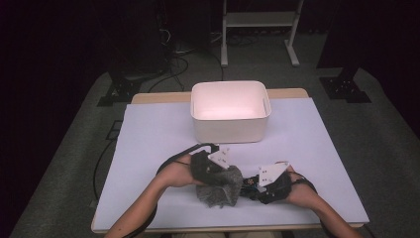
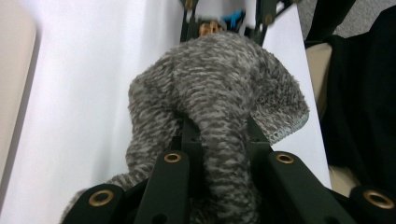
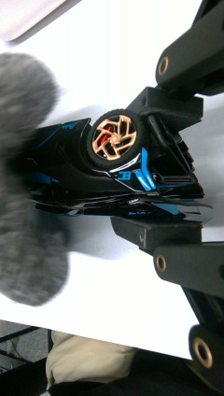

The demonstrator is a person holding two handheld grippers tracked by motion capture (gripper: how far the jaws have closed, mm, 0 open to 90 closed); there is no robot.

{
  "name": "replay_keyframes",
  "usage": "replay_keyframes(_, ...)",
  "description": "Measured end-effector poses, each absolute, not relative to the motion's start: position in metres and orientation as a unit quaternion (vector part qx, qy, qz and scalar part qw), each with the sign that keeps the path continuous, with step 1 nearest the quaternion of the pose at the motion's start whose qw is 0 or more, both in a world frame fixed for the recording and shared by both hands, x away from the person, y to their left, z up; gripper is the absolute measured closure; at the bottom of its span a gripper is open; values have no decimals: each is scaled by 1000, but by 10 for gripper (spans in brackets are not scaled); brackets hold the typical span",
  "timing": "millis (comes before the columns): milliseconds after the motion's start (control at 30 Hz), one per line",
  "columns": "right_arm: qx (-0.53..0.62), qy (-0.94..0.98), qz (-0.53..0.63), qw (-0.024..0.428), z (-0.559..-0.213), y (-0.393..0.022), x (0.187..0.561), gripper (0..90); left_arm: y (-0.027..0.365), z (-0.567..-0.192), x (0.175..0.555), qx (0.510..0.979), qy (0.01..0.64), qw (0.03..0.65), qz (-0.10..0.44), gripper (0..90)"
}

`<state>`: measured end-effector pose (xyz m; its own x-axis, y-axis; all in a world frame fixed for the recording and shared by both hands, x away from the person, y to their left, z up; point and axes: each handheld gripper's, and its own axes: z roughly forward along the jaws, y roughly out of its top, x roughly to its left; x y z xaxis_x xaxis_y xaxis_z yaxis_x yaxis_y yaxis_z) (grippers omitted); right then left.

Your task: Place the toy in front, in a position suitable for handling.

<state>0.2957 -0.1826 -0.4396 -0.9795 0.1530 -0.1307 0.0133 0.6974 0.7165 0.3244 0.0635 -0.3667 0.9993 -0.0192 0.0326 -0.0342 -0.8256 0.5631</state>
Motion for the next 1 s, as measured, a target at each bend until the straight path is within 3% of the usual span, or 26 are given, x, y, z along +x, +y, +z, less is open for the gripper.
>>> replay_keyframes(233, 46, 920, 382, 82, -439, -185, 296, 528, 99, -368, 324, 954, 23, 298, 22, 765)
replay_keyframes(467, 50, 921, 379, 75, -440, -184, 296, 550, 106, -371, 324, 955, 31, 295, 24, 764)
replay_keyframes(767, 56, 919, 382, 73, -441, -183, 296, 558, 69, -362, 321, 953, -12, 303, 28, 764)
replay_keyframes(1000, 52, 919, 384, 76, -441, -179, 298, 561, 11, -362, 316, 954, -62, 291, 22, 765)
